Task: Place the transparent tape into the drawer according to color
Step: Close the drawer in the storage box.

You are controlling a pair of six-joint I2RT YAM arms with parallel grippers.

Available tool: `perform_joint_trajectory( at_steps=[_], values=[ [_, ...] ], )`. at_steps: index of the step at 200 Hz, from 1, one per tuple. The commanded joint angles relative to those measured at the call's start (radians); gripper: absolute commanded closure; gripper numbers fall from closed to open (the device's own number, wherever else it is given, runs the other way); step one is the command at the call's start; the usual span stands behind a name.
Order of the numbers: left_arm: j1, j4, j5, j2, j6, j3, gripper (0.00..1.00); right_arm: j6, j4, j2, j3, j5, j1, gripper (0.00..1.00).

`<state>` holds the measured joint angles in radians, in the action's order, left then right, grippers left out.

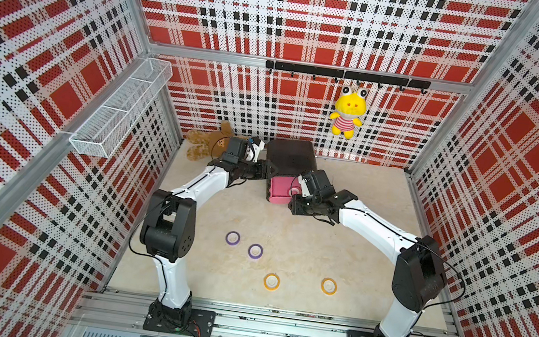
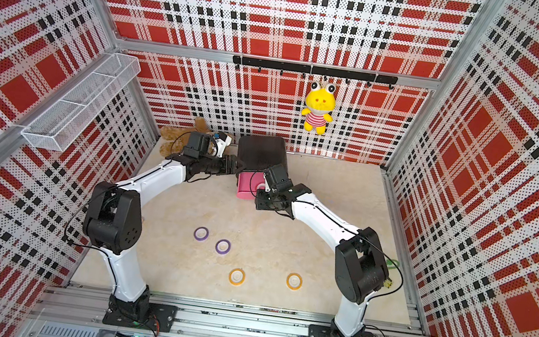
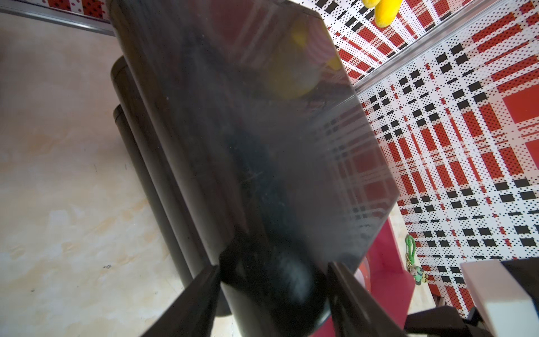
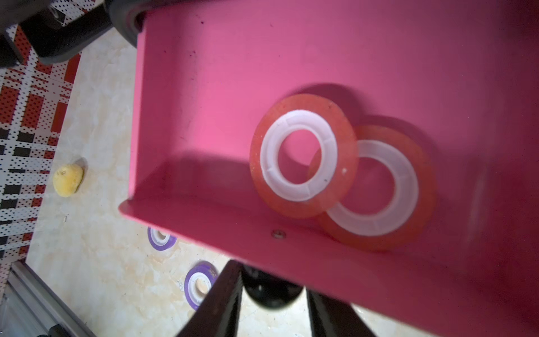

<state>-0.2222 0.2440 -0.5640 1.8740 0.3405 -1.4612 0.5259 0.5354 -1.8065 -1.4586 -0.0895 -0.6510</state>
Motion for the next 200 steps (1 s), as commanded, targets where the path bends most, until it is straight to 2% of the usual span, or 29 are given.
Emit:
perform_joint_trajectory(
  at_steps=[1, 87, 200],
  values=[
    [-0.002, 0.033, 0.006, 0.038, -0.019, 0.002, 0.36, 0.012, -0.026, -0.025, -0.025, 0.019, 0.005, 0.57],
    [0.000, 0.034, -0.011, 0.036, -0.021, 0.001, 0.37, 0.017, -0.011, -0.042, -0.122, 0.056, 0.007, 0.59],
    [0.001, 0.034, -0.028, 0.039, -0.023, 0.001, 0.39, 0.008, 0.030, -0.153, -0.301, 0.098, 0.014, 0.57]
  ],
)
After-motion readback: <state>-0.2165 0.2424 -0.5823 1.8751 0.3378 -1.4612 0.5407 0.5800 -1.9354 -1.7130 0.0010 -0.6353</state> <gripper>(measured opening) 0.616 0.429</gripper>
